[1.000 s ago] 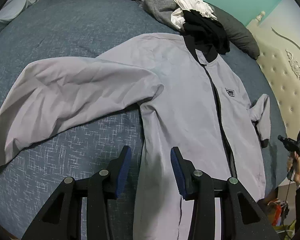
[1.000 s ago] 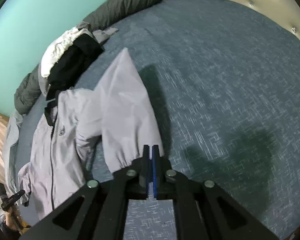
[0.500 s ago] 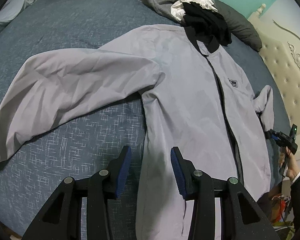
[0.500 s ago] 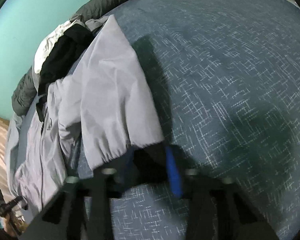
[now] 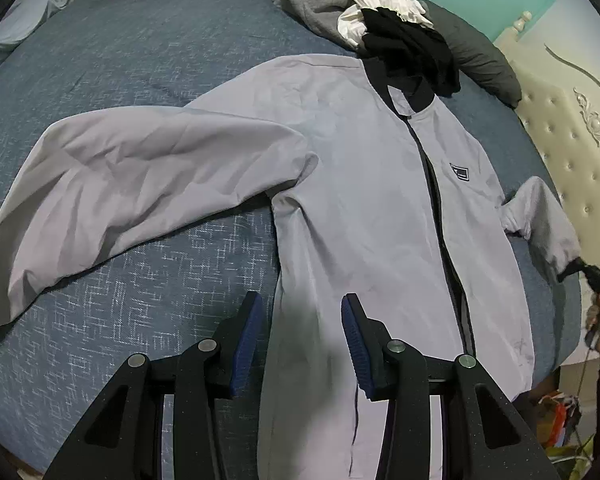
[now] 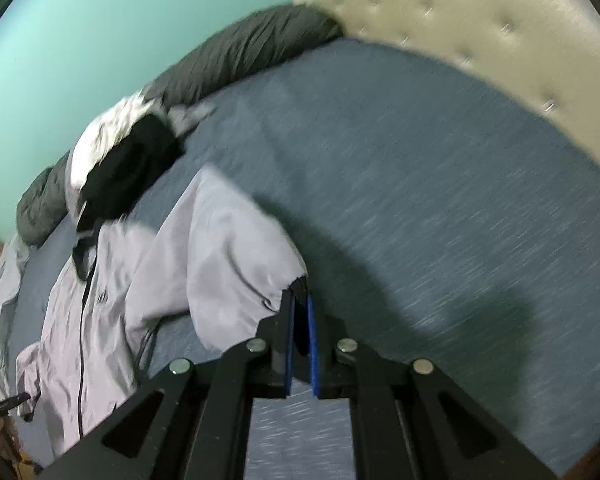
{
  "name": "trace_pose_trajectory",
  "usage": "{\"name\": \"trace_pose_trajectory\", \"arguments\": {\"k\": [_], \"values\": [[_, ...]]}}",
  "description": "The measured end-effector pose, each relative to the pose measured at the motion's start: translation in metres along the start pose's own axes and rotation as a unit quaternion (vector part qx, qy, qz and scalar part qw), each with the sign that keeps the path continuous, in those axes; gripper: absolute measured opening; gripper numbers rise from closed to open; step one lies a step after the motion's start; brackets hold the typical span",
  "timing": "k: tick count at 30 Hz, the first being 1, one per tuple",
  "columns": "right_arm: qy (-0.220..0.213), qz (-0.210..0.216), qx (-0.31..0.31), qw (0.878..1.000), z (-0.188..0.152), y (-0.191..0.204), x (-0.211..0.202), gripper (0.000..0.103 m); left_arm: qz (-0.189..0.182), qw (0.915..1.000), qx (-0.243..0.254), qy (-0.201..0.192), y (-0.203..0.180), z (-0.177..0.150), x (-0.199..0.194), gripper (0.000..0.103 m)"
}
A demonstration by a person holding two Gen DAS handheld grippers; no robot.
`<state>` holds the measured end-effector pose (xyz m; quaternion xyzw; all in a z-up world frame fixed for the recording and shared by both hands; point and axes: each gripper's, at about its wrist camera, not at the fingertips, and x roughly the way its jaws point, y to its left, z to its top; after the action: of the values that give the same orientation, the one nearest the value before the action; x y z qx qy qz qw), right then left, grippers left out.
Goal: Fold clothes
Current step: 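Grasp the black sleeve cuff with the right gripper and lift it, then pull the sleeve out from the body and release it flat with the right gripper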
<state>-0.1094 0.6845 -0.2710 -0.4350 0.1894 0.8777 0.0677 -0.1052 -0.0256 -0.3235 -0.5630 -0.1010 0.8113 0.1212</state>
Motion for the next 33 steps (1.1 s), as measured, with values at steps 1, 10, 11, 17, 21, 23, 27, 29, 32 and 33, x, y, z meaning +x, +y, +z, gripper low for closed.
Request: {"name": "trace_pose_trajectory", "arguments": {"k": [1,10,11,17,21,23,27,29,32,33], "values": [[-0.008,-0.009,0.000,1.000,0.009,-0.010,-0.011,0.005,0.000,1.0000,-0.001,0.000,0.000,0.000,0.000,0.045],[-0.059,-0.095,-0.020,0.994,0.067,-0.051,-0.071,0.005,0.008,1.0000,-0.001,0.002,-0.006,0.001,-0.001,0.047],[-0.062,-0.098,-0.023,0.993,0.071,-0.054,-0.075,0.005,0.008,1.0000,-0.001,0.001,-0.007,0.001,-0.002,0.048],[0.026,-0.128,-0.014,0.991,0.069,-0.063,-0.034,0.005,0.011,0.9999,0.006,0.003,-0.014,0.002,-0.002,0.048],[0.045,-0.166,-0.007,0.985,0.051,-0.083,-0.012,0.008,0.014,0.9998,0.010,0.006,-0.018,0.002,0.000,0.050],[0.041,-0.194,0.008,0.980,0.044,-0.094,-0.006,0.025,0.013,0.9998,0.010,0.007,-0.019,0.003,0.001,0.050],[0.025,-0.186,0.067,0.980,0.027,-0.121,-0.004,0.030,0.012,0.9998,0.012,0.006,-0.021,0.003,0.002,0.051],[0.012,-0.141,0.101,0.985,0.018,-0.134,-0.005,0.035,0.013,0.9998,0.012,0.009,-0.021,0.003,0.004,0.051],[0.023,-0.101,0.120,0.987,0.000,-0.142,0.005,0.050,0.013,0.9998,0.009,0.013,-0.021,0.002,0.009,0.052],[0.023,-0.090,0.127,0.987,-0.004,-0.143,0.008,0.050,0.012,0.9998,0.007,0.013,-0.021,0.002,0.010,0.052]]}}
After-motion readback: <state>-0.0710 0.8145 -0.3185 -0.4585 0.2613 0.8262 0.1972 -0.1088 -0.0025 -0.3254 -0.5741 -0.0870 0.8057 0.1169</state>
